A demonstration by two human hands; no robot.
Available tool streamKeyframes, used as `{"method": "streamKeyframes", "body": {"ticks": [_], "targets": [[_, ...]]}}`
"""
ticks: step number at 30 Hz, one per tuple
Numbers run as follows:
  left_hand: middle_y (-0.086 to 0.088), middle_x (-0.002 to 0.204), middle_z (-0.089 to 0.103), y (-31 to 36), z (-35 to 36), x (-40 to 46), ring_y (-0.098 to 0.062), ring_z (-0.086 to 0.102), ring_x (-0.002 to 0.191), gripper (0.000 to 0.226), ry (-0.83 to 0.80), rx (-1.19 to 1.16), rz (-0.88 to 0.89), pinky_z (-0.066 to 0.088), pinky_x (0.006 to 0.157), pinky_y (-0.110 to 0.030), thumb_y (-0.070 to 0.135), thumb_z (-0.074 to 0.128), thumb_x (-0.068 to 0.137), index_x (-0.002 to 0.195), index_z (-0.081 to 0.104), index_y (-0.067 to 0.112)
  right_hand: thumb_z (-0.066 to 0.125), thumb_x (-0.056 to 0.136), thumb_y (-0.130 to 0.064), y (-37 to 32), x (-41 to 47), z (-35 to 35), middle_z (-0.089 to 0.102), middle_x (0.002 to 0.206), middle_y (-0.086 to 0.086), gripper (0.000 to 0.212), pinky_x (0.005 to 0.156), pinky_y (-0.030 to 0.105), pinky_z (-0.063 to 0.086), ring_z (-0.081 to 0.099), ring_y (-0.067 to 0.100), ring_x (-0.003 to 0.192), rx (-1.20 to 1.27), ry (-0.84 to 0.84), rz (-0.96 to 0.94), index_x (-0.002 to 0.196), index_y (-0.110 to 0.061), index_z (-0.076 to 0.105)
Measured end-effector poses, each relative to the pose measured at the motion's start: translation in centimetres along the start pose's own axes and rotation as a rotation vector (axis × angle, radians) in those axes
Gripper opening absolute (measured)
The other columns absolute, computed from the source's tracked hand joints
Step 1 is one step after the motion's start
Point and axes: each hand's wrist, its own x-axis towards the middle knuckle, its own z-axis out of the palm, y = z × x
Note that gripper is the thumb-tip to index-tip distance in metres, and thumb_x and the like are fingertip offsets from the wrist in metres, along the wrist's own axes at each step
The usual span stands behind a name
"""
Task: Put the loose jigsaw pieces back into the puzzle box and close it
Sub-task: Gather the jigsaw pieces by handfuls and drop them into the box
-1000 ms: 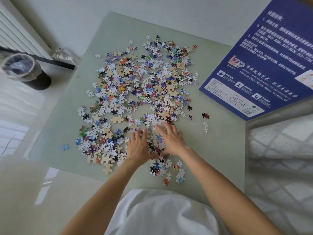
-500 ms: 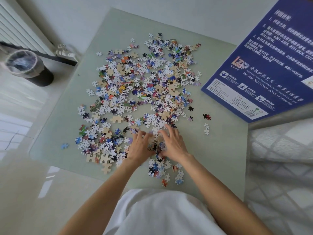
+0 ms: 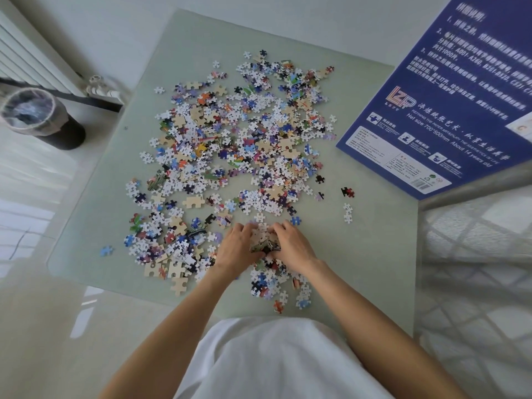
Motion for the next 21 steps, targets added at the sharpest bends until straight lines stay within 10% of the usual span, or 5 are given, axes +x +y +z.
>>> {"method": "streamKeyframes", "body": {"ticks": [7, 21], "targets": [[-0.005, 0.110, 0.061, -0.4, -0.9, 0.2, -0.020, 0.058, 0.095, 0.042, 0.009, -0.080, 0.005, 0.048, 0.081, -0.027, 0.025, 0.072, 0.078, 0.115, 0.055, 0.017, 0.076, 0.071, -0.043, -0.7, -0.4, 0.4, 0.047, 0.119, 0.004, 0.069, 0.073, 0.025, 0.044, 0.049, 0.020, 0.107, -0.064, 0.015, 0.042, 0.126, -0.018, 0.043], [-0.005, 0.093, 0.069, -1.9, -1.9, -0.3, -0.015, 0.063, 0.067, 0.028, -0.006, -0.086, 0.012, 0.055, 0.064, -0.025, 0.019, 0.058, 0.090, 0.117, 0.053, 0.013, 0.066, 0.085, -0.023, -0.1, -0.6, -0.1, 0.062, 0.105, 0.000, 0.026, 0.059, 0.013, 0.036, 0.052, 0.007, 0.073, 0.112, 0.138, 0.107, 0.108, -0.015, 0.057]]}}
